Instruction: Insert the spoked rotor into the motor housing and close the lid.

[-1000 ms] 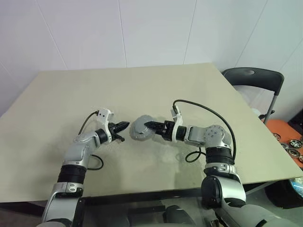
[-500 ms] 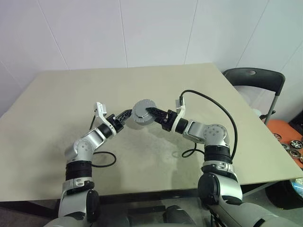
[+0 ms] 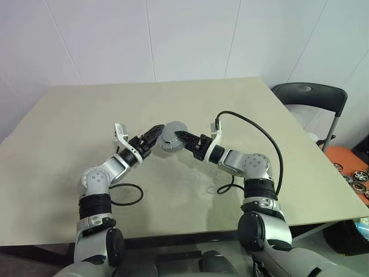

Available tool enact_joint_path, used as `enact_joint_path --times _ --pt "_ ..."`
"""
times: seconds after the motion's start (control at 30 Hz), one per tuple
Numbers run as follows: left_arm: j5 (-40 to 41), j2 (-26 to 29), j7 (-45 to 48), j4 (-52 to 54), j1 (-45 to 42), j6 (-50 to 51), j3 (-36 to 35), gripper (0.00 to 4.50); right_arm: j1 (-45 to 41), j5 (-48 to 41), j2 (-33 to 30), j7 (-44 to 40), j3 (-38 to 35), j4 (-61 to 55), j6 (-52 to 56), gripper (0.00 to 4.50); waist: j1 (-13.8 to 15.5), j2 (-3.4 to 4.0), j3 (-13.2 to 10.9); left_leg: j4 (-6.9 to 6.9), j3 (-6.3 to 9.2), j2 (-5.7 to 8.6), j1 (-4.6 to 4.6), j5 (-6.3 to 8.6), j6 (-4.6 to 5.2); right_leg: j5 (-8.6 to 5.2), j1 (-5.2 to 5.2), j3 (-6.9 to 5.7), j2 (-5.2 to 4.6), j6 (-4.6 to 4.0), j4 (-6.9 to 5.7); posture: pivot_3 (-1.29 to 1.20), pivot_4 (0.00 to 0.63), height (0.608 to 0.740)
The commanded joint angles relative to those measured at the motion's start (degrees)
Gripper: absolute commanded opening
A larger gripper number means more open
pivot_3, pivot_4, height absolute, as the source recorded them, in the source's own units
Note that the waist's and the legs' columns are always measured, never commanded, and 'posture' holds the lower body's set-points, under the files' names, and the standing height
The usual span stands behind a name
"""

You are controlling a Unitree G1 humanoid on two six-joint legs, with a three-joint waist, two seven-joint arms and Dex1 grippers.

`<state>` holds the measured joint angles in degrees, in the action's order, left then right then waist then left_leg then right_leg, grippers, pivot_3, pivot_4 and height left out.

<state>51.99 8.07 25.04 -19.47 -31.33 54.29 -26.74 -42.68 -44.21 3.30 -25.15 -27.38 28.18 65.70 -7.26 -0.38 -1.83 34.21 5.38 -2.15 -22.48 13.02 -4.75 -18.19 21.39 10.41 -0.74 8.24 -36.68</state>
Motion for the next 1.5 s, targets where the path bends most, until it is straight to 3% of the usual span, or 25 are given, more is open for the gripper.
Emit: enact_joint_path --times 0.03,0.7,0.8,0.9,0.97,1.5 --pt "2.61 0.46 -0.67 0.50 -1.49 1.74 -1.00 4.48 -1.19 -3.94 0.98 -1.85 -0.04 -2.24 -0.86 2.18 0.00 0.00 0.00 0.00 0.00 0.00 0.00 0.00 0.00 0.00 0.00 0.00 0.00 0.00 0.00 0.00 0.000 0.740" --pt "9.19 -1.71 -1.28 -3.55 -3.33 9.27 -1.20 4.48 2.44 -8.41 2.71 -3.78 2.86 -6.85 0.94 2.18 -0.02 0.00 0.00 -0.01 0.03 0.01 -0.01 -0.02 -0.03 0.00 0.00 -0.03 0.00 0.00 0.01 0.00 0.000 0.740" --pt "8.39 -1.49 -1.25 -3.80 -3.18 8.38 -1.34 3.94 2.45 -8.28 2.55 -3.75 2.90 -6.49 0.73 2.18 0.01 0.00 0.00 -0.01 0.03 0.01 -0.01 -0.02 -0.03 0.00 0.00 -0.03 0.00 0.00 0.00 0.00 0.000 0.740" --pt "7.91 -1.07 -1.04 -3.93 -3.10 7.81 -1.27 2.96 2.33 -8.15 2.43 -3.70 3.03 -5.95 0.43 2.18 -0.05 0.00 -0.01 -0.01 0.03 0.02 -0.01 -0.02 -0.04 0.00 0.00 -0.03 0.00 0.00 0.00 0.00 0.000 0.740" --pt "8.59 -1.31 -0.60 -3.74 -3.02 7.29 -1.85 2.62 2.33 -8.29 2.30 -3.79 3.31 -5.76 0.35 2.18 0.00 0.00 -0.01 -0.01 0.03 0.01 -0.01 -0.02 -0.04 0.00 0.01 -0.03 0.00 0.00 0.00 0.00 0.000 0.740" --pt "18.89 -5.74 -0.18 0.14 -2.91 7.08 -5.48 2.36 3.60 -9.12 0.10 -7.89 5.99 -6.10 -0.43 2.18 0.04 -0.01 -0.01 -0.01 0.04 0.02 -0.02 -0.02 -0.04 0.00 0.00 -0.03 0.00 0.00 0.02 0.00 0.000 0.740"
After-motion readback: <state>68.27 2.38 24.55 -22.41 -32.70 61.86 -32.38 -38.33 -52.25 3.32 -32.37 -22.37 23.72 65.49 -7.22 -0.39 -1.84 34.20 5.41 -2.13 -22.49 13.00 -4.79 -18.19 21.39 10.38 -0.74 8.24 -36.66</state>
